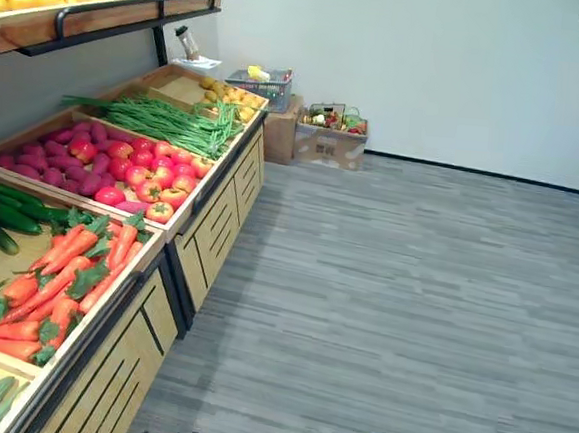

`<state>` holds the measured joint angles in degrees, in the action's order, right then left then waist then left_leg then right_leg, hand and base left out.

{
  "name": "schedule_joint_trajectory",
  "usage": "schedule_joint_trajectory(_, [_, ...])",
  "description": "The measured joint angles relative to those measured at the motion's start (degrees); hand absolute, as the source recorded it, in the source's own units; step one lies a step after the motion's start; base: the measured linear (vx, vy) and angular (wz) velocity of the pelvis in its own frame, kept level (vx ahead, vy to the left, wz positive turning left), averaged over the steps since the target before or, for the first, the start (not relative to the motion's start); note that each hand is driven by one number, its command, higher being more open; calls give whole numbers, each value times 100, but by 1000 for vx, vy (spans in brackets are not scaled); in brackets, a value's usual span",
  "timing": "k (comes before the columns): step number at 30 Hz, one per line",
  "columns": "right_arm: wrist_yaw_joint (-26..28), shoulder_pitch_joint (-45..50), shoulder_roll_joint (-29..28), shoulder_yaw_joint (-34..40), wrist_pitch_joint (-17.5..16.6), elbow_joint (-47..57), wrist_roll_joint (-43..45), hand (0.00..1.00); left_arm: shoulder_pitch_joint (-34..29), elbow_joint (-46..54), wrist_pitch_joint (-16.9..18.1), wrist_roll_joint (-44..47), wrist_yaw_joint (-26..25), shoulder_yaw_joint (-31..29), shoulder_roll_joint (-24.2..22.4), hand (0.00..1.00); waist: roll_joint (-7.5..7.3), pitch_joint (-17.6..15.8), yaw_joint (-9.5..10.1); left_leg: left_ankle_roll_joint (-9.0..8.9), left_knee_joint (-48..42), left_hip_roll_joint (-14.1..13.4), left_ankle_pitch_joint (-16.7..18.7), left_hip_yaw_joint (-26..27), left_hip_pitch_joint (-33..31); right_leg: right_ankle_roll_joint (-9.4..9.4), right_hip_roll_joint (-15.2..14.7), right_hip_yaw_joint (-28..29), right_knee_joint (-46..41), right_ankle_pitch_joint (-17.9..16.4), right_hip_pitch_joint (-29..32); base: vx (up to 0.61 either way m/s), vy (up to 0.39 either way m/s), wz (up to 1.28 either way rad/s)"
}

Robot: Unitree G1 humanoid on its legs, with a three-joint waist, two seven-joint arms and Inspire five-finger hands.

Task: Pick vegetable in the basket

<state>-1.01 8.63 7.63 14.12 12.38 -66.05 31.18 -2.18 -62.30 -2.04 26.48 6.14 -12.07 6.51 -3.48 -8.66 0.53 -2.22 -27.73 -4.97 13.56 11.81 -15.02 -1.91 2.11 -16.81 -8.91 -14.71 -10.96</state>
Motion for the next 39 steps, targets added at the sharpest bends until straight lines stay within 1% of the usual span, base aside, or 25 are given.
schedule_joint_trajectory(1, [17,16,-1,0,-38,2,-32,0,-6,-2,33,5,20,-3,0,100,-7,-20,49,46,264,117,-463,-18,29,33,-29,50,4,-2,-68,310,78,-13])
schedule_joint_trajectory(2, [39,56,-50,-3,-130,2,-132,0,-2,-42,31,-14,93,58,48,100,-12,-11,79,334,623,288,-744,68,219,91,-114,144,31,3,-138,427,38,10])
schedule_joint_trajectory(5, [101,121,-165,72,-266,-10,-80,0,20,-36,75,-185,204,286,113,100,-103,-11,58,582,986,417,-941,66,399,326,-177,163,57,404,-166,351,26,43])
schedule_joint_trajectory(6, [101,130,-230,125,-279,-3,30,0,8,-63,45,-265,208,282,144,100,-89,-17,52,599,1198,385,-953,-4,626,365,-148,233,-261,505,-140,372,18,32])
schedule_joint_trajectory(9, [146,97,-242,213,-406,97,37,0,-31,-169,51,-248,195,295,112,100,8,-40,56,584,1611,319,-961,26,1124,247,-320,489,-275,20,-25,197,-29,-9])
schedule_joint_trajectory(10, [161,98,-261,216,-430,135,-10,0,-30,-179,77,-243,205,349,132,100,-56,-2,53,565,1695,413,-956,75,1210,385,-526,474,27,377,10,123,-45,2])
schedule_joint_trajectory(11, [216,106,-252,253,-441,125,-186,0,21,-242,100,-252,197,498,141,100,-112,81,-26,476,1870,529,-874,64,1267,540,-613,541,-127,372,68,99,-57,12])
schedule_joint_trajectory(14, [229,106,-54,273,-566,114,-404,0,-39,-323,155,-149,132,650,-7,100,158,128,-69,478,2150,504,-866,-48,1443,655,-744,478,-1934,301,890,76,-9,8])
schedule_joint_trajectory(15, [230,105,-24,286,-573,121,-396,0,-64,-321,154,-102,130,644,11,100,136,132,-87,476,2176,542,-869,-87,1513,656,-843,441,-2363,302,1022,104,28,38])
schedule_joint_trajectory(16, [229,149,-81,372,-550,70,-376,0,-117,-308,164,-66,160,638,113,100,-82,143,-93,485,2284,701,-856,-294,1754,638,-1109,371,-3252,335,1234,123,-16,50])
schedule_joint_trajectory(17, [229,191,-113,427,-552,38,-362,0,-129,-316,184,-69,158,636,149,100,-153,149,-106,488,2348,739,-853,-396,1856,545,-1148,388,-3532,411,1297,209,-78,92])
schedule_joint_trajectory(18, [232,244,-195,498,-548,18,-332,0,-169,-338,202,-68,130,623,181,100,-123,204,-154,493,2463,691,-848,-691,2019,390,-1165,490,-4048,469,1488,164,-96,86])
schedule_joint_trajectory(20, [234,256,-217,499,-547,22,-189,0,-199,-328,192,36,113,615,177,100,-68,221,-210,473,2412,516,-789,-1082,2003,324,-1013,569,-3656,-192,1670,164,-71,96])
schedule_joint_trajectory(22, [237,223,-233,501,-542,21,-179,0,-199,-365,156,103,115,528,144,100,57,193,-232,368,2340,209,-727,-1472,1977,357,-737,801,-3043,-317,1904,176,-119,101])
schedule_joint_trajectory(25, [248,290,-306,456,-485,128,-190,0,-217,-318,166,100,103,133,55,100,98,197,-223,90,2031,-80,-421,-2128,1787,743,-365,1716,-1523,-58,1978,148,-273,130])
schedule_joint_trajectory(26, [259,393,-425,437,-470,194,-202,0,-283,-166,187,104,102,-48,112,100,-208,253,-165,-69,1631,151,-174,-2405,1519,1128,-521,2348,-462,449,1783,115,-346,157])
schedule_joint_trajectory(28, [235,481,-389,434,-470,267,-259,0,-270,-58,209,104,67,-65,56,100,-175,251,-116,80,848,131,20,-2151,1178,1067,-550,1855,-487,678,1611,174,-283,164])
schedule_joint_trajectory(29, [232,548,-296,417,-450,265,-238,0,-305,21,207,102,83,-74,-79,100,-42,247,-76,347,405,157,180,-2109,1078,1076,-483,1655,-748,700,1411,230,-187,153])
schedule_joint_trajectory(30, [235,508,-165,218,-436,344,-213,0,-307,14,202,85,108,-184,-254,100,325,218,-51,217,242,-92,322,-2241,1108,1060,-56,2082,-1809,699,1697,194,-152,141])
schedule_joint_trajectory(31, [262,460,-124,152,-436,348,-212,0,-353,8,197,87,116,-315,-322,100,459,215,-43,45,347,-255,436,-2465,1149,806,82,2289,-2043,437,1896,70,-159,119])
schedule_joint_trajectory(32, [267,406,-122,24,-437,344,-211,0,-426,17,208,-20,112,-449,-308,100,364,272,-81,-210,510,-205,505,-2653,1206,580,96,2559,-1512,301,1838,55,-240,142])
schedule_joint_trajectory(33, [248,295,-215,-30,-422,284,-249,0,-410,-43,199,-23,170,-694,-205,100,88,290,-31,-301,472,-51,561,-2972,1178,654,-142,2363,-1015,427,1672,103,-312,161])
schedule_joint_trajectory(35, [276,270,-206,-8,-412,292,-409,0,-447,-13,208,-19,237,-938,-262,100,73,320,8,-284,488,-150,505,-2880,1092,552,-189,1927,-961,287,1547,146,-244,133])
schedule_joint_trajectory(36, [280,199,-194,-6,-396,279,-593,0,-473,-8,217,-21,298,-989,-269,100,60,311,87,-406,649,-180,400,-2941,1100,512,-231,1689,-990,182,1462,154,-195,111])
schedule_joint_trajectory(39, [404,79,-179,59,-393,275,-1240,0,-542,15,236,4,419,-1184,-247,100,-101,444,215,-448,1215,-163,-126,-2723,1096,483,-414,1292,-812,166,1291,194,-168,103])
